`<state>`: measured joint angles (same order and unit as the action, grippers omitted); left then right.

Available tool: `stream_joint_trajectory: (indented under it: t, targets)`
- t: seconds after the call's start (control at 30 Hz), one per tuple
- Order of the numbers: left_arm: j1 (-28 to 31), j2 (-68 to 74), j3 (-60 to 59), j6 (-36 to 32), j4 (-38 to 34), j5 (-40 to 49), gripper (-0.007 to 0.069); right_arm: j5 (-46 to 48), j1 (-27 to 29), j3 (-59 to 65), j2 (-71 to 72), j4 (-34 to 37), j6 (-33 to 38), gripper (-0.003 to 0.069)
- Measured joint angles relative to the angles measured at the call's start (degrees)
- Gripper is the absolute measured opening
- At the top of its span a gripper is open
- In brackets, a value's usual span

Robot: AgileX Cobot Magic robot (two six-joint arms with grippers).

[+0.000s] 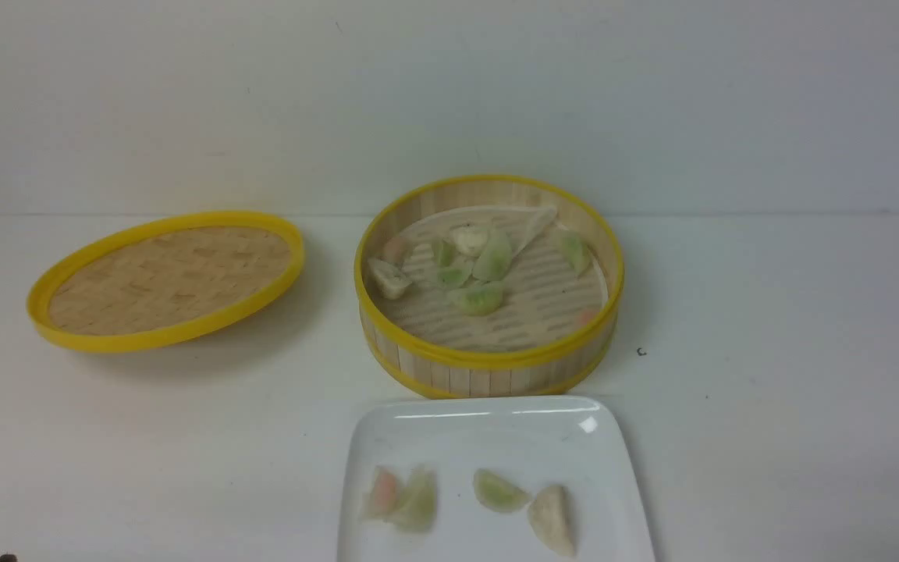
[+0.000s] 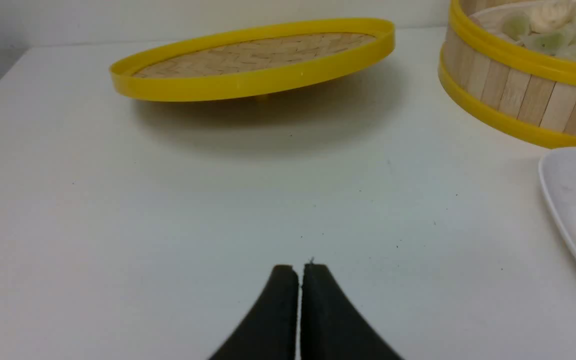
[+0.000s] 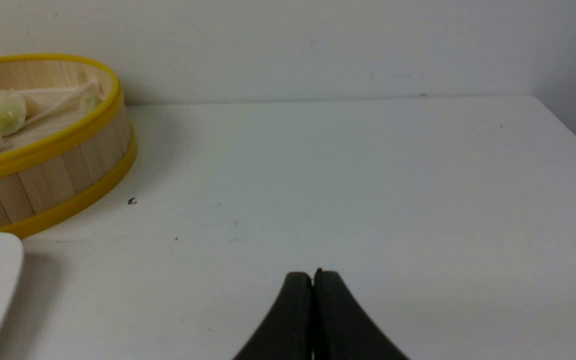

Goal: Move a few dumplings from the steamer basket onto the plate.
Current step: Use the right arm to grab a dumpling from inside the steamer

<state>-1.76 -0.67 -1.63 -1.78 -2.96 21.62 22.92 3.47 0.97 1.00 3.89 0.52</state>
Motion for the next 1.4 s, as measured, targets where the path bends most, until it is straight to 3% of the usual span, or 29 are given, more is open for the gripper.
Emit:
stream_joint_trajectory:
  t: [0.57, 0.8, 1.03, 1.2, 1.3, 1.4]
  targets:
    - [0.0, 0.0, 0.0, 0.0, 0.0, 0.0, -0.0006, -0.18, 0.0, 0.0, 0.0, -0.07, 0.0, -0.0013]
    - [0.0, 0.0, 0.0, 0.0, 0.0, 0.0, -0.0006, -4.1, 0.0, 0.55, 0.0, -3.2, -0.52, -0.0013]
    - [0.0, 0.0, 0.0, 0.0, 0.0, 0.04, -0.0006, -21.86, -1.12, 0.6, 0.0, 16.35, -15.28, -0.0013]
    - [0.0, 0.0, 0.0, 0.0, 0.0, 0.04, -0.0006, -31.01, -1.12, 0.6, 0.0, 25.59, -18.84, -0.0013]
    - [0.0, 0.0, 0.0, 0.0, 0.0, 0.04, -0.0006, -29.52, -1.12, -1.19, -0.07, 26.08, -19.47, -0.0013]
    - [0.0, 0.0, 0.0, 0.0, 0.0, 0.06, -0.0006, -16.0, -1.17, -10.91, -4.35, 19.32, -17.54, -0.0013]
